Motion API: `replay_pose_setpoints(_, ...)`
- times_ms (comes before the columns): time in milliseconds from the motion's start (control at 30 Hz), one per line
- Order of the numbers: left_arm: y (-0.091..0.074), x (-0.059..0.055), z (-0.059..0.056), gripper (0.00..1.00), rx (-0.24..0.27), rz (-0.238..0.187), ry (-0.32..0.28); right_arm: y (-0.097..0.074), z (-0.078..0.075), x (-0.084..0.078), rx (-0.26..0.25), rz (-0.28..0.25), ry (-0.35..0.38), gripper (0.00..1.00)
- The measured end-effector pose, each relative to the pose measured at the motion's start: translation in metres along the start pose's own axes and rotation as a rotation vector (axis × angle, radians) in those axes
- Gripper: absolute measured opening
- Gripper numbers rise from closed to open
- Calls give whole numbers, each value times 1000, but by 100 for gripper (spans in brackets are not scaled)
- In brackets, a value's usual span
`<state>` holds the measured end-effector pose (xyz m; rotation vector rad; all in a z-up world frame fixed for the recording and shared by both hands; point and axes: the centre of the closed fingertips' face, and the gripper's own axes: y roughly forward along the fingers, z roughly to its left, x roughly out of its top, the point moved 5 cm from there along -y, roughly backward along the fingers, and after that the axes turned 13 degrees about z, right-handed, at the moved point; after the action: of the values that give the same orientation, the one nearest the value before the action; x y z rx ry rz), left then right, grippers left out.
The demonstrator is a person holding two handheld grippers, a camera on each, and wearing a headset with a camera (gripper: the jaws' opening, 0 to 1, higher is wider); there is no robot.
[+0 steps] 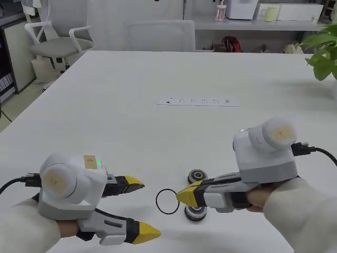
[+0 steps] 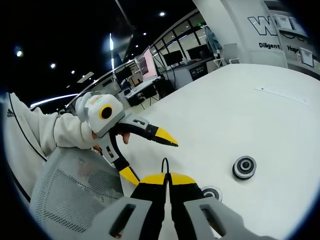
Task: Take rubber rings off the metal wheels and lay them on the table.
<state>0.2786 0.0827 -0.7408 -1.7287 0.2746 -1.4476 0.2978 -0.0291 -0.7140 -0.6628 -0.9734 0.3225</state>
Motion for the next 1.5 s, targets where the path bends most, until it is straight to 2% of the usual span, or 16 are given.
replay_pose_setpoints(300, -1, -11, -2, 63, -4, 26, -18, 15, 9, -8, 28, 50, -12, 0)
replay_pose_setpoints(500, -2, -11, -1, 63, -8, 20, -21, 28, 11, -17, 27, 98, -20, 0)
replay_pose_setpoints(633, 0, -13, -4, 64, -19, 34, -11, 37, 10, -24, 27, 132, -26, 0)
replay_pose_setpoints(900, 3, -15, -5, 64, -32, 43, -8, 47, 10, -33, 15, 171, -35, 0)
replay_pose_setpoints(1100, 4, -15, -6, 64, -38, 47, -10, 50, 5, -40, 5, 180, -25, 0)
replay_pose_setpoints(1500, 5, -16, -7, 65, -46, 50, -14, 55, 2, -45, -22, 197, -62, 0)
